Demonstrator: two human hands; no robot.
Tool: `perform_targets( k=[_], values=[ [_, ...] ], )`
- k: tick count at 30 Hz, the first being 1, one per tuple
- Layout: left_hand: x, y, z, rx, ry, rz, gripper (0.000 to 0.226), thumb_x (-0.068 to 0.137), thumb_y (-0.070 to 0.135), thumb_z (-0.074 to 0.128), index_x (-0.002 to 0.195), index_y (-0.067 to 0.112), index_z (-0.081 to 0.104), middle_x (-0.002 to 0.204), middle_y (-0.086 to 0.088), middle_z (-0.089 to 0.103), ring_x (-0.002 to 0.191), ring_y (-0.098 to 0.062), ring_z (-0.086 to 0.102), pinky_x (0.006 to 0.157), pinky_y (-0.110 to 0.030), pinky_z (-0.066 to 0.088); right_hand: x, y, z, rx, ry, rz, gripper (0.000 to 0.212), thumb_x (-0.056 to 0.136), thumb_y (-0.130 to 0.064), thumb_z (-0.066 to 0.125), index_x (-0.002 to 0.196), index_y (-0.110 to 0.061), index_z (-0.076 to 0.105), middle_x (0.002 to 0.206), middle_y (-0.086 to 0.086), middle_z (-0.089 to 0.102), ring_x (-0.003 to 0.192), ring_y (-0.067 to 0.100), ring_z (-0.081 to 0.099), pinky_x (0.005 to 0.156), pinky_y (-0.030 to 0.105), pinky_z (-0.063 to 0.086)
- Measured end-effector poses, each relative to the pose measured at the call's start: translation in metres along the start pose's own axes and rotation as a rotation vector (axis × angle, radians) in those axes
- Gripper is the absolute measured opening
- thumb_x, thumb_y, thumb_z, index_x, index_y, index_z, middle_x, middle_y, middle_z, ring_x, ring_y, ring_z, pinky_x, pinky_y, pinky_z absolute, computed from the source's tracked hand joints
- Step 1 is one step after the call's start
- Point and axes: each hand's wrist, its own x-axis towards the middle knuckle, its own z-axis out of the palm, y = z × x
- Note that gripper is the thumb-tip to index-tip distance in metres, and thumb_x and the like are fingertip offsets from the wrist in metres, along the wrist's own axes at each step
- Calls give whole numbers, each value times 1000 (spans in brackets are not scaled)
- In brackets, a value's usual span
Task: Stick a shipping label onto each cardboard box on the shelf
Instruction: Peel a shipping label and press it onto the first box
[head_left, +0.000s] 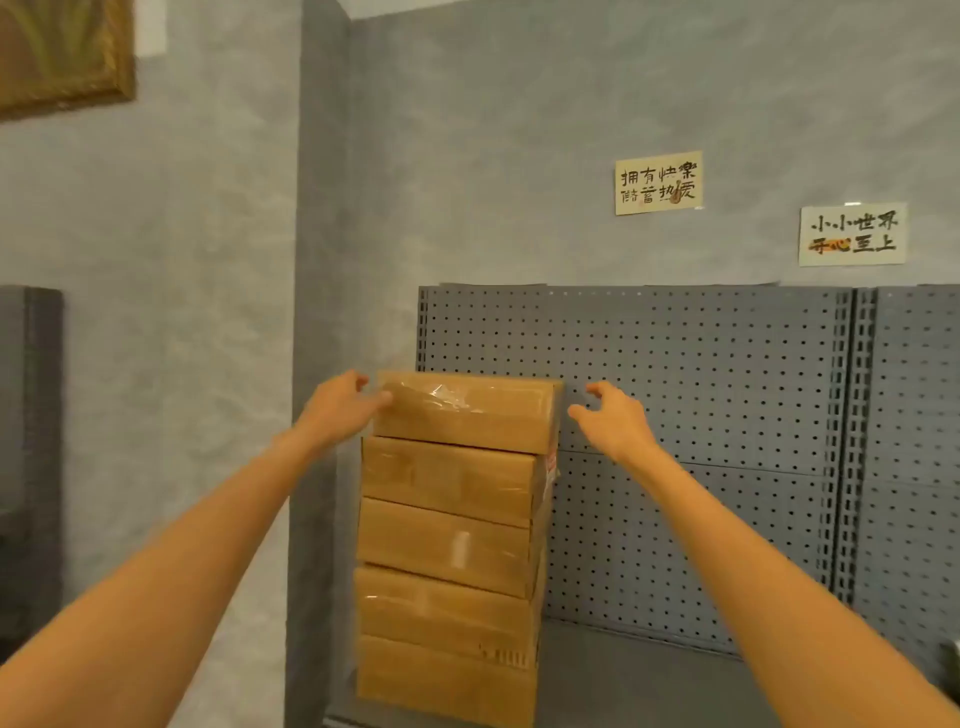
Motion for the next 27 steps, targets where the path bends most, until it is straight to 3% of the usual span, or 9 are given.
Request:
perform_targets(
  k=[3,8,12,14,16,21,24,27],
  values=[
    [21,5,-1,-126,14,-18,61,91,42,55,138,5,41,140,-13,48,126,-29,47,101,-40,39,16,-11,9,78,38,53,56,97,-34,50,144,-8,34,147,12,41,130,28,44,98,35,40],
    [40,4,21,-252,-21,-58,58,93,45,51,134,3,45,128,-11,54,121,-30,50,93,-35,41,33,-22,32,307,-17,205,72,91,-55,48,144,-7,35,147,10,40,132,30,40,106,44,37],
    [54,0,33,-540,-56,-197,72,93,54,45,143,4,33,146,-15,39,132,-31,39,109,-43,33,40,-22,47,501,-95,345,83,87,-65,47,146,-10,31,147,9,39,130,29,41,97,42,38],
    [61,-4,37,-668,-127,-274,82,89,61,45,146,5,28,150,-14,34,135,-32,36,112,-46,30,41,-25,50,587,-134,404,85,85,-68,47,147,-13,29,144,9,43,120,29,48,88,40,41],
    [63,-7,41,-740,-201,-308,83,86,65,47,146,9,30,150,-11,35,135,-31,36,113,-46,29,43,-24,54,645,-155,446,88,81,-73,47,146,-16,31,138,10,48,109,28,53,91,43,47],
    [64,-9,50,-812,-227,-329,55,91,53,47,133,18,47,134,-6,49,123,-27,46,106,-42,34,44,-24,63,690,-149,468,78,82,-65,55,141,-17,39,132,11,52,110,29,55,98,49,46],
    [63,-9,47,-842,-242,-331,41,89,50,51,116,20,55,122,-5,57,107,-23,53,92,-39,42,41,-25,61,707,-122,465,67,85,-57,57,137,-17,42,114,8,56,91,23,57,84,43,50],
    [61,-8,48,-875,-235,-329,44,85,48,56,117,18,59,116,-5,61,103,-22,56,85,-37,46,38,-21,55,719,-82,432,62,86,-51,58,135,-16,42,98,2,54,84,19,55,70,36,48]
  ],
)
